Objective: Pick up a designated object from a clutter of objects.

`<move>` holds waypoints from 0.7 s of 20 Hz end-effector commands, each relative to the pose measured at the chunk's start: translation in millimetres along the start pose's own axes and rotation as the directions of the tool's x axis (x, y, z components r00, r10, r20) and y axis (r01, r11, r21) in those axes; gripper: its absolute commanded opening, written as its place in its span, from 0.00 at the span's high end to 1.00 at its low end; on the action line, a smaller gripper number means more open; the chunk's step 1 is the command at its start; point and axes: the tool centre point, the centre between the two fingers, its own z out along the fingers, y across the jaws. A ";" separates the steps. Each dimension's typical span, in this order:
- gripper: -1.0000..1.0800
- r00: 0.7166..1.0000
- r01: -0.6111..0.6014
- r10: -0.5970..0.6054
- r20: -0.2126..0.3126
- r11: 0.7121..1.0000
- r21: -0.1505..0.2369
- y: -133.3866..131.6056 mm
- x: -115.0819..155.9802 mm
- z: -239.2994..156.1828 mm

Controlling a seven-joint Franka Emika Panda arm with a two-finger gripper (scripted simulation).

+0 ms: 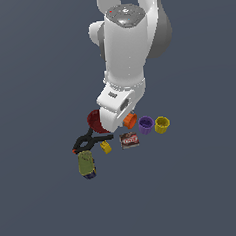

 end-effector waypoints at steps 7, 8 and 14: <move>1.00 1.000 0.000 0.000 0.001 1.000 0.003 -11.3 -11.8 -88.2; 1.00 1.000 0.000 0.000 0.002 1.000 0.004 -12.1 -12.8 -96.4; 1.00 1.000 0.000 0.000 0.003 1.000 0.005 -15.4 -17.1 -135.3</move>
